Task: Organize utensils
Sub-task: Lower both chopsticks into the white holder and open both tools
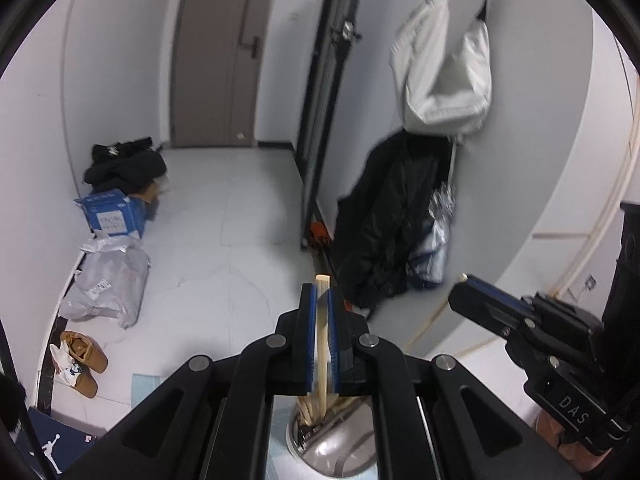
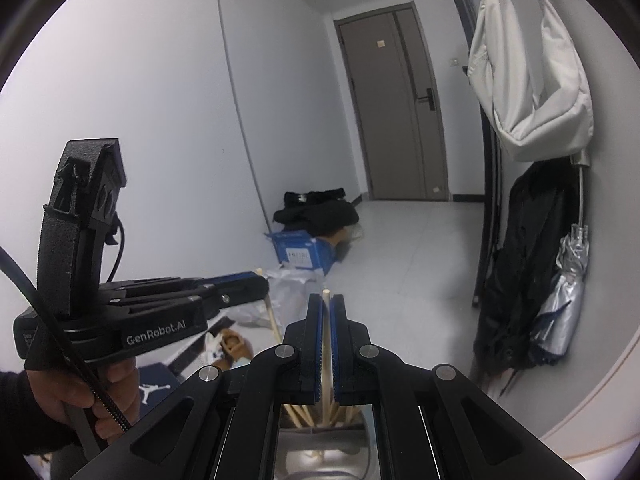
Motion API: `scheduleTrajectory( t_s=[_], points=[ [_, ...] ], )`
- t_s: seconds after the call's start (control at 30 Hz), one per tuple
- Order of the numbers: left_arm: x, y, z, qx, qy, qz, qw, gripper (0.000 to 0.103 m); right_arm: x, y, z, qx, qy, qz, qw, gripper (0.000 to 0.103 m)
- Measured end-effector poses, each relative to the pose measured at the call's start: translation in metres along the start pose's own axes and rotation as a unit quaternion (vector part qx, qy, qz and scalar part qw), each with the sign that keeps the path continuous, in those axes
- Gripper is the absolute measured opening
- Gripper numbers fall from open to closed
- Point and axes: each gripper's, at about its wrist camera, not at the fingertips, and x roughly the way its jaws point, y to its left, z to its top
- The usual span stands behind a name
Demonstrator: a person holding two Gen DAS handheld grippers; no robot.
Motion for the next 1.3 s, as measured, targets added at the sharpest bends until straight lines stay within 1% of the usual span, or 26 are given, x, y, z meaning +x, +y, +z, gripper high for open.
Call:
scheduleTrajectory(
  t_s=[0.17, 0.33, 0.4, 0.67, 0.83, 1.0, 1.3],
  points=[
    [0.007, -0.003, -0.008, 0.021, 0.022, 0.003, 0.9995, 0.002, 0.006, -0.001, -0.014, -0.006, 0.015, 0.002, 1.000, 0.003],
    [0.006, -0.001, -0.013, 0.012, 0.027, 0.002, 0.9996, 0.002, 0.016, -0.009, -0.032, 0.014, 0.039, 0.001, 0.999, 0.003],
    [0.007, 0.001, -0.013, 0.006, 0.031, -0.004, 0.9995, 0.002, 0.016, -0.011, -0.036, 0.021, 0.042, 0.004, 0.999, 0.003],
    [0.011, 0.002, -0.018, 0.002, 0.040, 0.002, 0.9992, 0.002, 0.022, -0.008, -0.041, 0.024, 0.054, 0.013, 0.998, 0.003],
    [0.015, 0.003, -0.022, 0.000, 0.052, -0.002, 0.9987, 0.002, 0.030, -0.006, -0.047, 0.024, 0.069, 0.014, 0.997, 0.004],
    [0.015, 0.004, -0.026, 0.001, 0.055, -0.006, 0.9985, 0.002, 0.033, -0.007, -0.053, 0.025, 0.079, 0.013, 0.996, 0.004],
    [0.022, 0.014, -0.034, -0.022, 0.070, -0.009, 0.9972, 0.002, 0.040, -0.004, -0.061, 0.030, 0.094, 0.015, 0.995, 0.004]
  ],
)
